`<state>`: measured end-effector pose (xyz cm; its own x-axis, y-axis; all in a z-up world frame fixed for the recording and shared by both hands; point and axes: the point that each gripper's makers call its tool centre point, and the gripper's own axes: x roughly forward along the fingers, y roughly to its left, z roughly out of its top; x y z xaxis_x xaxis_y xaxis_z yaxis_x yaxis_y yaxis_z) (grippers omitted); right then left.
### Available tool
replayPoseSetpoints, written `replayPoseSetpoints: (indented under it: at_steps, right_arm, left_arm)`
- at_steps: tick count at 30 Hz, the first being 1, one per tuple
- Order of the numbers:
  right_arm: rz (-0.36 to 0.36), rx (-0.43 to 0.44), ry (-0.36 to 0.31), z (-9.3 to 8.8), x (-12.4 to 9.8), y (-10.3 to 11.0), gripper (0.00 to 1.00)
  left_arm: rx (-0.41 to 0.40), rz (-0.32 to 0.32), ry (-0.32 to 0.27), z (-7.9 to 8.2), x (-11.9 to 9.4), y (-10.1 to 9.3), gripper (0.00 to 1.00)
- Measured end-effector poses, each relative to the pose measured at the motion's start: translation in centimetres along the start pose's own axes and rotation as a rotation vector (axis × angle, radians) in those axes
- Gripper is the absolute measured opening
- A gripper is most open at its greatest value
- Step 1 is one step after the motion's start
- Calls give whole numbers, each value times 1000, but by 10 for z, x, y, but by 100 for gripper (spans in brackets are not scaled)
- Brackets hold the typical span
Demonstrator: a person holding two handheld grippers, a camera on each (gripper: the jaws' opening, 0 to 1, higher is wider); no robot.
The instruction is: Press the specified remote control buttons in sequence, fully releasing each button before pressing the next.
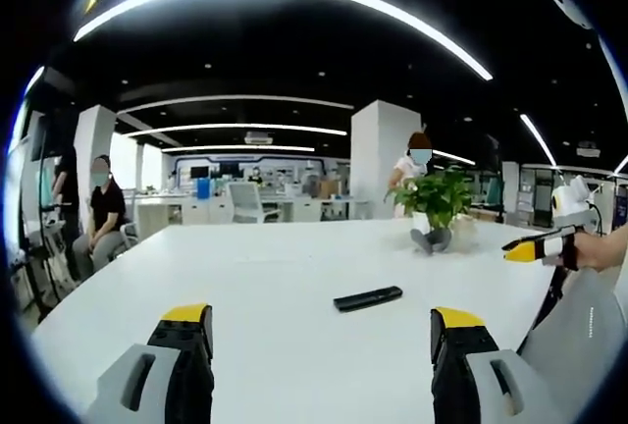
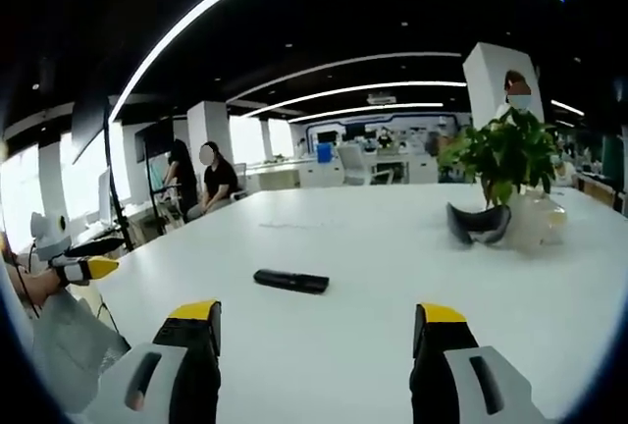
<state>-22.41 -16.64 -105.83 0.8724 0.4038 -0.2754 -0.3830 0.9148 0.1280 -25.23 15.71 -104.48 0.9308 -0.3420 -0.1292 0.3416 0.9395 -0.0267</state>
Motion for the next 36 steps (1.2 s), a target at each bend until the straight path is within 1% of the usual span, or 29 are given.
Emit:
replayPoseSetpoints:
  at_steps: [4, 6, 11, 17, 20, 23, 32, 35, 36]
  right_arm:
    - [-15, 17, -23, 3, -2, -4, 78]
    - [-17, 16, -30, 4, -2, -3, 78]
    - [-10, 10, -26, 4, -2, -1, 77]
    - [-2, 7, -32, 6, -2, 1, 76]
    - [18, 12, -23, 4, -1, 5, 75]
    - [36, 0, -17, 4, 0, 9, 75]
    - [34, 4, -9, 1, 0, 6, 74]
    - [36, 4, 1, -1, 0, 7, 72]
    - [41, 6, 12, -3, 1, 7, 71]
  left_arm:
    - [-9, 6, 3, -2, 0, 3, 95]
    - [-7, 10, 4, -2, 0, 4, 95]
    - [-8, 15, 13, -4, 0, 5, 95]
    - [23, 12, 58, -12, 2, 3, 95]
    - [31, 20, 55, -12, 1, 6, 94]
    - [29, 30, 51, -11, 0, 7, 94]
    - [33, 24, 52, -8, 0, 4, 94]
    - [31, 17, 59, -8, 0, 1, 94]
    - [32, 14, 71, -10, 1, 0, 94]
